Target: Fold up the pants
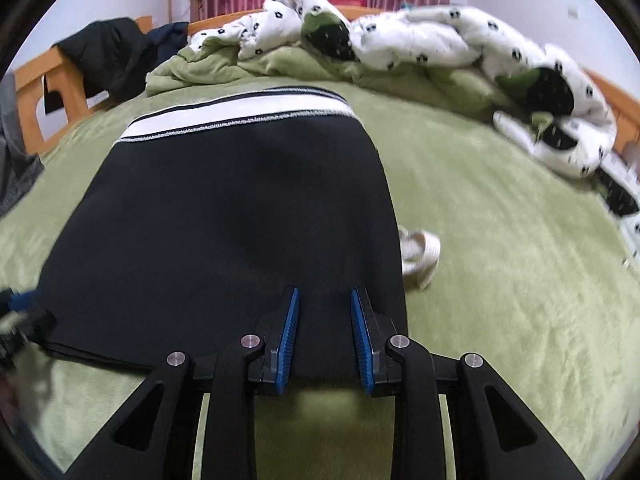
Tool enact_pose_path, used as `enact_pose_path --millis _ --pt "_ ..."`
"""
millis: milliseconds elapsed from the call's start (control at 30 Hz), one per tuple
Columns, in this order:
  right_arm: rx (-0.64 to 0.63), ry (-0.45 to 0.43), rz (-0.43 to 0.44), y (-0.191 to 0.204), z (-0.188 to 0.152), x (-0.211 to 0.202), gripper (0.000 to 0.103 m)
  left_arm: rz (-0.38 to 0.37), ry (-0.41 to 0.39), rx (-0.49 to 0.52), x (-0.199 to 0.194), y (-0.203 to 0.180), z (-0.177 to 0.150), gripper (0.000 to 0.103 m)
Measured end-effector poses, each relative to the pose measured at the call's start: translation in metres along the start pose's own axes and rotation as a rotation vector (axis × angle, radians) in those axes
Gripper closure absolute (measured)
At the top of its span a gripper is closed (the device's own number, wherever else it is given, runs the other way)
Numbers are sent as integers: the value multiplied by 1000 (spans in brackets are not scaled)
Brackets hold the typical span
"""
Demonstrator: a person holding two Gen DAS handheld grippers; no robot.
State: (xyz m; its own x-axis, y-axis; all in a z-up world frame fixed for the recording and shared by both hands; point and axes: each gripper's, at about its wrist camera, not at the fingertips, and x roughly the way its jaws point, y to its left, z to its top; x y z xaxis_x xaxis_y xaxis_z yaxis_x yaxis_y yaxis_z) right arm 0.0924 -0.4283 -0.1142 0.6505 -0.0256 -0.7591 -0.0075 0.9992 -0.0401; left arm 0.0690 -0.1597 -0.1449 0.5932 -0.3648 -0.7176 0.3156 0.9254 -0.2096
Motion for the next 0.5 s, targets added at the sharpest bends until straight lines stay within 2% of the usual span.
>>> enact_pose_path --millis 100,200,500 --pt "21 9 1 1 -2 0 76 -82 65 -103 1 18 7 49" --pt "-12 14 -45 12 -2 0 76 -133 88 -144 3 27 4 49" --pt "-23 53 -79 18 0 0 76 -121 98 -143 10 19 3 47"
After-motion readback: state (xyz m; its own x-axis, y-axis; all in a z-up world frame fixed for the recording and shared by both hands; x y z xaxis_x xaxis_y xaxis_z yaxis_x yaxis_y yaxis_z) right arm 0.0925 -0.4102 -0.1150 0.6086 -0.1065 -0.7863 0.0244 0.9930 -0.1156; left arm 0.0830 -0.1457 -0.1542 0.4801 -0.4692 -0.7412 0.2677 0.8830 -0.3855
